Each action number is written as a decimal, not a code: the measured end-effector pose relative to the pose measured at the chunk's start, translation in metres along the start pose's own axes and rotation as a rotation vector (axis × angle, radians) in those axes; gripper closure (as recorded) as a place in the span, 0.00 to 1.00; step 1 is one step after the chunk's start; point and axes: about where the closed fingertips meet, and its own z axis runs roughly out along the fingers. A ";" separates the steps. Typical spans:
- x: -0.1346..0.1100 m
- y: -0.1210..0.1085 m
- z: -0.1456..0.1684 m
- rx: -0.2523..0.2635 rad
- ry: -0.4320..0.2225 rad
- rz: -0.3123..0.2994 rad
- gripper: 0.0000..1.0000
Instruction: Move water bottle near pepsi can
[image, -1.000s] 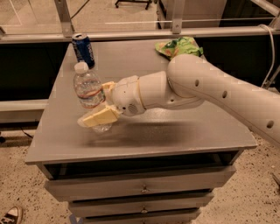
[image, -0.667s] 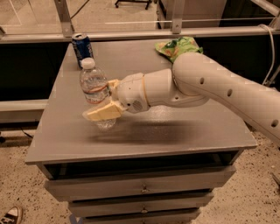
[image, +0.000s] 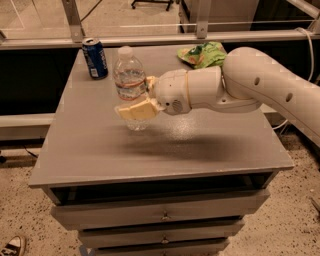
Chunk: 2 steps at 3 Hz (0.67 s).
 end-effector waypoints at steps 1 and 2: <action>0.000 0.000 0.000 0.000 0.000 0.000 1.00; -0.009 -0.009 0.006 0.017 -0.029 -0.033 1.00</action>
Offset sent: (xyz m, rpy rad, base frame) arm 0.0265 0.0111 0.0189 0.0588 -0.0988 -0.0198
